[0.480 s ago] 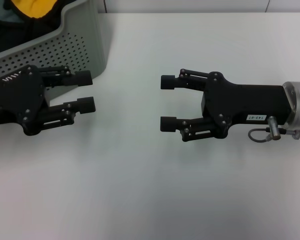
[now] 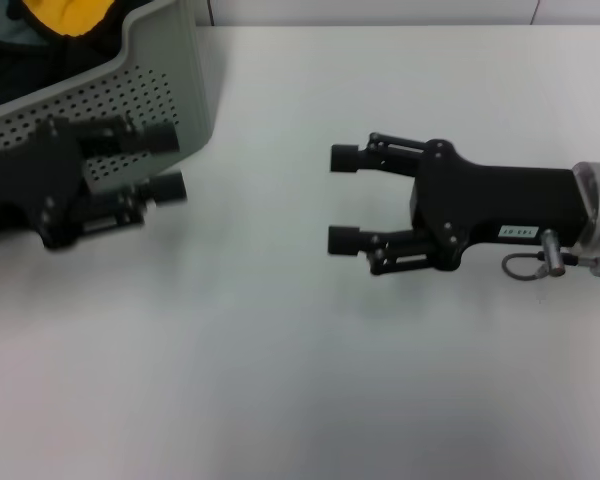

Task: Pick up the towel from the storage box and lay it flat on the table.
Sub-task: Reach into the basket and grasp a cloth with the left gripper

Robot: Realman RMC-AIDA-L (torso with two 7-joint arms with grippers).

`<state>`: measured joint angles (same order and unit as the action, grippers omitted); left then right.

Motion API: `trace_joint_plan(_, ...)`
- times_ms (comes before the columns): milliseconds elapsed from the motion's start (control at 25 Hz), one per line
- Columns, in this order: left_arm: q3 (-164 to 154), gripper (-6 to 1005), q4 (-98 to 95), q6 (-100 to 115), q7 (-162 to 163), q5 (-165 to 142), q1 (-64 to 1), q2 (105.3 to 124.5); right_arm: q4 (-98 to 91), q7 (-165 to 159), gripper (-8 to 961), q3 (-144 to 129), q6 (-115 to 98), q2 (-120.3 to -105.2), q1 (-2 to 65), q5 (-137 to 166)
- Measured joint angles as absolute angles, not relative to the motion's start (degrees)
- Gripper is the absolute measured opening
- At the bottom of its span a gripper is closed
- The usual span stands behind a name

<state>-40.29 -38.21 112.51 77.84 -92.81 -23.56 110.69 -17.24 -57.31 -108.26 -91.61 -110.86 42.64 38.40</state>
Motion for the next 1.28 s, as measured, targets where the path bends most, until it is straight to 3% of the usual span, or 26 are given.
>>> trace_joint_plan(200, -36.7, 534, -44.2, 112.2, 86.4, -89.6, -23.7, 111.31, -17.1, -57.2, 884, -105.6, -89.3, -109.96, 40.6, 38.4)
trace_joint_plan(440, -31.4, 532, -69.8, 103.7, 98.7, -93.2, -22.6, 115.63, -17.0, -56.2, 884, -100.9, -88.2, -109.31, 36.1, 38.4)
trace_joint_plan(600, -31.6, 533, -86.9, 95.8, 106.4, -105.9, -23.1, 117.17, -16.9, -55.9, 885, -99.0, -87.2, -109.17, 33.6, 38.4)
trace_joint_plan(840, -31.7, 512, -93.5, 87.8, 117.0, -120.3, -26.4, 117.46, -16.9, -55.9, 885, -98.0, -84.9, -109.39, 31.9, 38.5)
trace_joint_plan(1280, -31.8, 467, -77.2, 82.7, 120.6, -134.5, -33.6, 116.32, -16.9, -55.9, 885, -98.1, -83.2, -109.74, 32.8, 38.5)
